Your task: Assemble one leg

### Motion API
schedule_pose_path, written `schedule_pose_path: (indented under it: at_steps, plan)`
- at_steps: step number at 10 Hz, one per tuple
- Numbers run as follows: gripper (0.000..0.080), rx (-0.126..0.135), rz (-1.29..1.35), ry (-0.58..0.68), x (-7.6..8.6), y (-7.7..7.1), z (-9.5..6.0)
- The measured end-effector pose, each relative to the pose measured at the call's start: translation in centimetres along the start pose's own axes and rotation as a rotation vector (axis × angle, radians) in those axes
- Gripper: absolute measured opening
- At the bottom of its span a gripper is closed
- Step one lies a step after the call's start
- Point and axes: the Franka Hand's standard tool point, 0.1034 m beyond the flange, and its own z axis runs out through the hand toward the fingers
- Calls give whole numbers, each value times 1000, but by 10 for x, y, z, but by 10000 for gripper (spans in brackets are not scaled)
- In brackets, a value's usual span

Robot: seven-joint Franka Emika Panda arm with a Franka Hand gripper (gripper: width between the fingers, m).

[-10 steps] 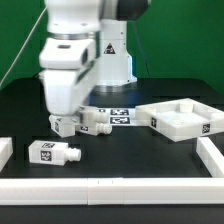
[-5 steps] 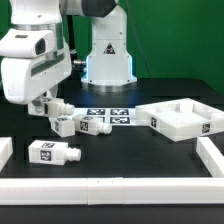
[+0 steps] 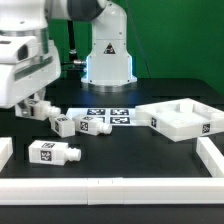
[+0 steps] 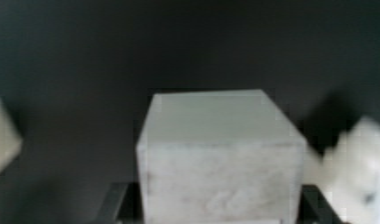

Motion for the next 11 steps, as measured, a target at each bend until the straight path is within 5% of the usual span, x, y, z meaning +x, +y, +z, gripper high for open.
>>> schedule_pose_path:
  at_steps: [3, 5, 6, 7, 8, 11]
  plan:
    - [265, 56, 33, 4, -17, -8, 33]
    - [265, 60, 30, 5, -15, -9, 34]
    - [336, 60, 30, 5, -15, -9, 34]
    - [518, 60, 30, 5, -15, -9, 34]
    - [612, 54, 57, 1, -13, -8, 31]
    - [641, -7, 243, -7, 26, -15, -22]
